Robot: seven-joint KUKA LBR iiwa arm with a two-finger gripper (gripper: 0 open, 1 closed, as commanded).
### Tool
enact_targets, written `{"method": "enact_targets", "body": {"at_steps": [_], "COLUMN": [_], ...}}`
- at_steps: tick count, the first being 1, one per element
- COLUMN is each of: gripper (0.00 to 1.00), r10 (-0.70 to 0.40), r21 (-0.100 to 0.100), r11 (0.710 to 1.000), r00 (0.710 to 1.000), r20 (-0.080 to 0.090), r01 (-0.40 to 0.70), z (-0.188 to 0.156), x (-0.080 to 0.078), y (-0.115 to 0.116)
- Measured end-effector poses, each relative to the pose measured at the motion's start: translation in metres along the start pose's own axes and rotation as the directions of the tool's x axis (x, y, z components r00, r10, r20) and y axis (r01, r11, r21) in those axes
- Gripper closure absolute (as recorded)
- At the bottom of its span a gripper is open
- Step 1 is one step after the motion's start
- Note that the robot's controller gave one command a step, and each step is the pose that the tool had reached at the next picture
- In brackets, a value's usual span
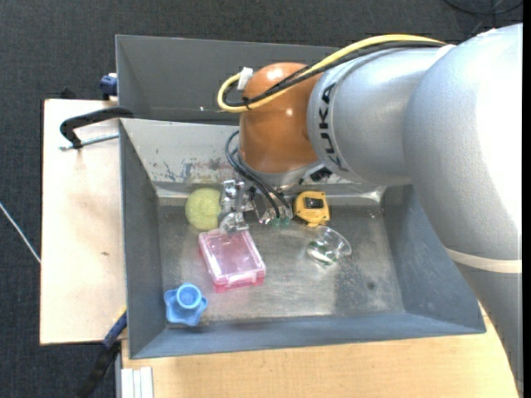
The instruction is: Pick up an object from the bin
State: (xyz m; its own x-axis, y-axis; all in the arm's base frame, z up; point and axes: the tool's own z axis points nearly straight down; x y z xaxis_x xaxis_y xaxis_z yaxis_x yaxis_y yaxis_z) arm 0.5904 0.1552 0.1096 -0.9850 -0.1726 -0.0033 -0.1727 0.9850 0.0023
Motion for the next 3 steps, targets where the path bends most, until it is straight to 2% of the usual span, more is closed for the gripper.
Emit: {"method": "enact_targets", "body": {"at_steps": [1, 2, 3], "gripper": [0.00, 1.00, 0.00], "r10": [0.001, 0.000, 0.000], "r21": [-0.001, 0.000, -0.001], "r11": [1.000, 1.000, 1.000], "r00": [1.000, 1.000, 1.000], "r20": [0.008, 0.000, 0.007], "r01": [-0.001, 0.000, 0.000], "z": [-0.0025, 0.0000, -0.0023], "x": [-0.0021, 0.0000, -0.0020], "y": [0.0002, 0.0000, 0.0002]}}
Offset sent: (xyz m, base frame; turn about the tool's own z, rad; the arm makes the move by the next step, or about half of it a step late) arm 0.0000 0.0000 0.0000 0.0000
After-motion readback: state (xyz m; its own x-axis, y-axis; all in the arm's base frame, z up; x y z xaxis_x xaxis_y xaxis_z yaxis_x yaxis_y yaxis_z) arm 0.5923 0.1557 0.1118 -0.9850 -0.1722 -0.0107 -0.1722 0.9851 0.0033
